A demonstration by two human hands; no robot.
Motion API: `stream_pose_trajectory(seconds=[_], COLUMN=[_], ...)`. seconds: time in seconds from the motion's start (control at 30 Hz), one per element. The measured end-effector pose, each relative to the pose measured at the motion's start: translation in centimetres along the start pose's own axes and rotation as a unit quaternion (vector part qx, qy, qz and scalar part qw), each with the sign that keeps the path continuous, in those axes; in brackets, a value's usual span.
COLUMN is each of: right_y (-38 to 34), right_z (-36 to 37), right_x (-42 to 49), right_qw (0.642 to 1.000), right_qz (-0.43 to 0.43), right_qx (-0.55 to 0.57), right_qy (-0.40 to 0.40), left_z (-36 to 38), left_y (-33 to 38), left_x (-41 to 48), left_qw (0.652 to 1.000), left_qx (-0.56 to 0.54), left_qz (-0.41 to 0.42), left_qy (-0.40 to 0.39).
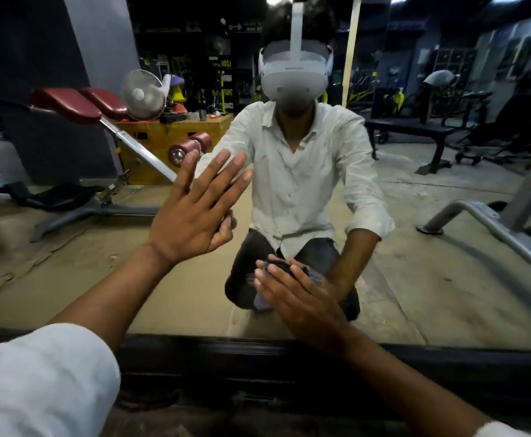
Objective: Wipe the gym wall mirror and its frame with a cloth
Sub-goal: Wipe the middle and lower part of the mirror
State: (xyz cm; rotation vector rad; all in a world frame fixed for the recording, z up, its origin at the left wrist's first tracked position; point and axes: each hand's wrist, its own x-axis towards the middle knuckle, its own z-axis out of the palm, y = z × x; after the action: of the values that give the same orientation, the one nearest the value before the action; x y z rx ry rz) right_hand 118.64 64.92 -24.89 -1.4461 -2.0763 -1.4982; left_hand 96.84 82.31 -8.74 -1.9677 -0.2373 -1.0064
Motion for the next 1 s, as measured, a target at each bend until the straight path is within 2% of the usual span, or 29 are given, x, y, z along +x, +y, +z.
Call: stream_pose_trajectory(seconds=[0.1, 0.2, 0.27, 0.33, 0.47, 0.53, 0.6, 0.7, 0.77, 0.83, 0.93, 1.0], right_y=[4.1, 9.5, 12.8, 15.0, 18.2, 20.9, 23.9, 26.8, 26.4, 24.6, 23.2, 24.8], right_z=[-2.9, -7.2, -9.7, -11.6, -14.4, -15.8, -17.1, -18.8, -18.9, -18.3, -17.0, -16.9], right_x=[-1.2, 1.1, 4.3, 7.8, 13.1, 14.4, 15.1, 16.3, 18.6, 20.9, 21.4, 20.3], right_qw=[0.997, 0.974, 0.954, 0.959, 0.989, 0.982, 0.953, 0.878, 0.84, 0.854, 0.925, 0.941], right_qz=[0.067, 0.224, 0.292, 0.273, 0.142, 0.178, 0.285, 0.444, 0.499, 0.478, 0.348, 0.306], right_qx=[0.008, 0.027, 0.03, 0.034, 0.01, -0.013, -0.019, 0.021, 0.04, 0.031, 0.018, 0.001], right_qy=[-0.024, 0.017, 0.058, 0.07, 0.046, 0.067, 0.104, 0.179, 0.209, 0.205, 0.152, 0.147], left_z=[-0.2, -1.0, -2.4, -3.8, -5.6, -6.1, -6.4, -6.0, -5.5, -5.2, -5.1, -4.9], left_y=[0.3, 0.7, 0.1, -1.5, -4.3, -5.1, -6.0, -7.1, -7.0, -6.7, -6.7, -6.7], left_x=[-0.2, 1.0, 3.8, 7.9, 16.3, 18.9, 20.4, 21.0, 20.8, 20.7, 20.7, 20.5], left_qw=[1.0, 0.999, 0.998, 0.997, 0.997, 0.998, 0.999, 0.999, 0.998, 0.998, 0.998, 0.998], left_qx=[-0.014, -0.042, -0.053, -0.059, -0.039, -0.024, -0.018, -0.022, -0.019, -0.016, -0.024, -0.025], left_qz=[-0.001, -0.017, -0.008, 0.007, -0.003, 0.01, 0.022, 0.021, 0.016, 0.01, 0.007, 0.006], left_qy=[0.0, 0.027, 0.039, 0.055, 0.064, 0.05, 0.041, 0.043, 0.051, 0.058, 0.065, 0.064])
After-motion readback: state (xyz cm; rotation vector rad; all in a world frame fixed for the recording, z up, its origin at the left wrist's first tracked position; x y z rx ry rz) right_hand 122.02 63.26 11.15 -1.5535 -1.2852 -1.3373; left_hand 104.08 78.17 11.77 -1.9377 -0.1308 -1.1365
